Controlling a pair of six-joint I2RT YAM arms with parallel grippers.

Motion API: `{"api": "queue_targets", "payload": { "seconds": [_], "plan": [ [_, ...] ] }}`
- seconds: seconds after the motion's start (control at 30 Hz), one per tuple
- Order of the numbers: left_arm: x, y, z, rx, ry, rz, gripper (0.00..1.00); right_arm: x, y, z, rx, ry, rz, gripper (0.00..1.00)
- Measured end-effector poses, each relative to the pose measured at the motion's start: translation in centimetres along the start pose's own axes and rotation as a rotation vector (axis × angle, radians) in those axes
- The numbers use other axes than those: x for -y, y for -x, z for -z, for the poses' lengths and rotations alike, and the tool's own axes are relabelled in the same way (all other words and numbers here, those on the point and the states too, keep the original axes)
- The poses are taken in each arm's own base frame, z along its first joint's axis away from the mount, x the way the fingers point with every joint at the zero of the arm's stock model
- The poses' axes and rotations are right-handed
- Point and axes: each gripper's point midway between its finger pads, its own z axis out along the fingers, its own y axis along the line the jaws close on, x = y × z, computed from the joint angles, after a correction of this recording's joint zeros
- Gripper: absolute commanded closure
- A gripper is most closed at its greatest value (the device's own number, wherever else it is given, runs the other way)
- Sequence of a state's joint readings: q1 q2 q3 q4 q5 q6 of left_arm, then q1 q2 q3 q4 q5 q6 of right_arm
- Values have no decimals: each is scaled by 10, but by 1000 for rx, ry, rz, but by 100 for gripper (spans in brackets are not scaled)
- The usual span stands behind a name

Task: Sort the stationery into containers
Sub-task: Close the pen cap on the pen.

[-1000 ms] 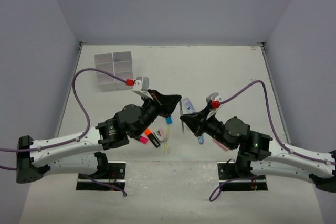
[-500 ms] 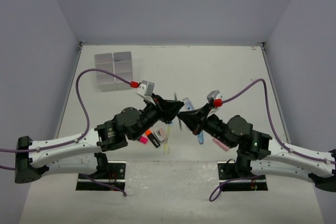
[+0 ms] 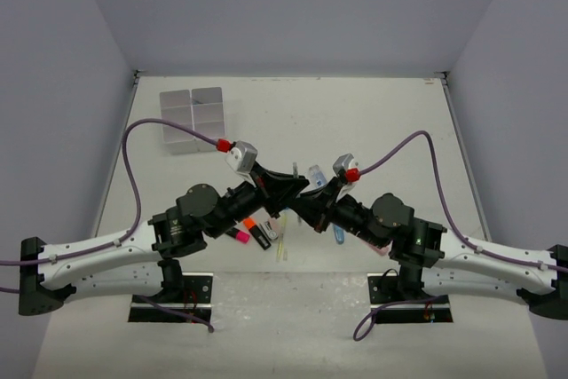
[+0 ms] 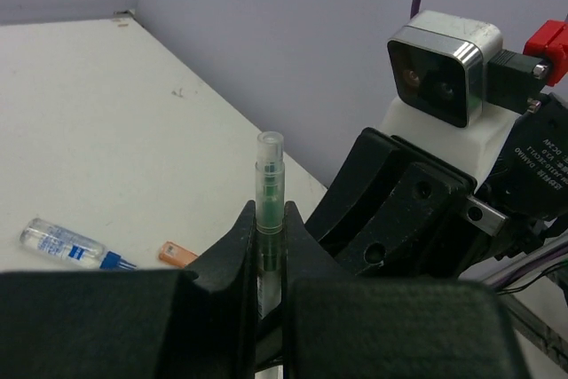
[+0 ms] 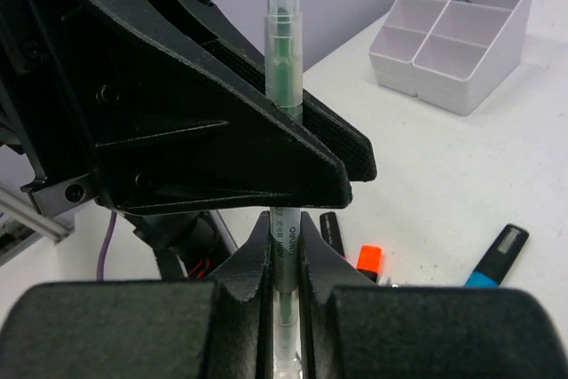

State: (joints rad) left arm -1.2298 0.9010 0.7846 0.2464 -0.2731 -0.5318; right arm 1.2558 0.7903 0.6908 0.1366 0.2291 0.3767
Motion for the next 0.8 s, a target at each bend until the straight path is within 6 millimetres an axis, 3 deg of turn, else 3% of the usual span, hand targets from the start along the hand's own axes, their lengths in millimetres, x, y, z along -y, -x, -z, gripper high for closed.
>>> {"api": "queue_targets", "payload": {
  "seconds": [0.17, 0.2, 0.3, 0.5, 0.63, 0.8],
  "plan": [
    [1, 5, 1, 10, -12, -23, 37, -5, 4, -1, 4, 19, -2, 100],
    [2, 5, 1, 10, -12, -27, 32, -5, 3, -1, 3, 20, -2, 100],
    [3, 10, 2, 18, -14, -43, 35, -7, 2, -1, -3, 33, -1, 100],
    [12, 43, 4, 75, -6, -69, 76, -13, -4, -2, -29, 67, 1, 100],
    [12, 60, 5, 99, 22, -86, 83, -18, -2, -1, -23, 91, -1, 100],
    [9, 58, 7, 87, 34, -94, 84, -19, -2, 0, -27, 97, -2, 100]
  ]
}}
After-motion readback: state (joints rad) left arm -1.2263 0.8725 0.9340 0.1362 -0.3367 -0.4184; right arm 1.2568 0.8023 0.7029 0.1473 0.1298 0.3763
